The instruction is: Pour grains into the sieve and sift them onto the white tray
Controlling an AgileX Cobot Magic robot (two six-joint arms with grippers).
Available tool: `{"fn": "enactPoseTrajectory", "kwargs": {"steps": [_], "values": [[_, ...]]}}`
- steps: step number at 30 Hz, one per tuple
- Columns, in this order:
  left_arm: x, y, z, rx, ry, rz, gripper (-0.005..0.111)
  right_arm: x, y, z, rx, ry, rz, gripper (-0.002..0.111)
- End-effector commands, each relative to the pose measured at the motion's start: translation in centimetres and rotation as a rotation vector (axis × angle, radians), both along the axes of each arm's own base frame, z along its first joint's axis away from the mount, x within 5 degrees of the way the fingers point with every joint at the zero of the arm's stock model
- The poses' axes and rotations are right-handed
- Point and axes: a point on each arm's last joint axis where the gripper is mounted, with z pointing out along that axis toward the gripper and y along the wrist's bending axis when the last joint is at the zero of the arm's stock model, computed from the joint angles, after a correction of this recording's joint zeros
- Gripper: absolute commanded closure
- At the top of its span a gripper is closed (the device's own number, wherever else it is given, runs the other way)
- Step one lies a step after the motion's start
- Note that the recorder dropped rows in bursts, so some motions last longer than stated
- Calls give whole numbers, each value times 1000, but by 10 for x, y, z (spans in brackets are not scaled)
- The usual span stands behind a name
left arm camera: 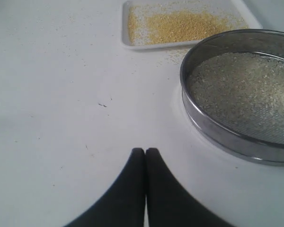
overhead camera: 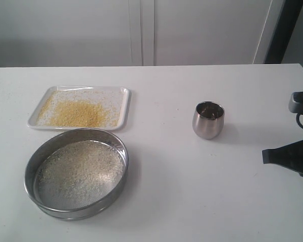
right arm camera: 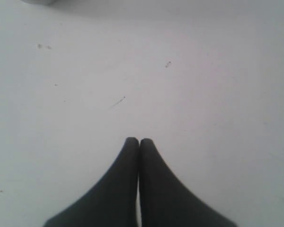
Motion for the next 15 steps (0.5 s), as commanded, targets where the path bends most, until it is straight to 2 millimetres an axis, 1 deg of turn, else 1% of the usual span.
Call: {"fn": "enactPoseTrajectory", "kwargs": {"steps": [1, 4, 7, 15], "values": [[2, 0, -14, -6, 8, 8, 107, 0, -1, 0, -5, -8, 1, 108], [2, 0, -23, -4, 29, 8, 107, 0, -1, 0, -5, -8, 1, 108], [5, 0, -18, -10, -30, 12, 107, 0, -1, 0, -5, -8, 1, 108], [5, 0, -18, -8, -35, 12, 107, -1, -1, 0, -6, -7, 1, 108]]}}
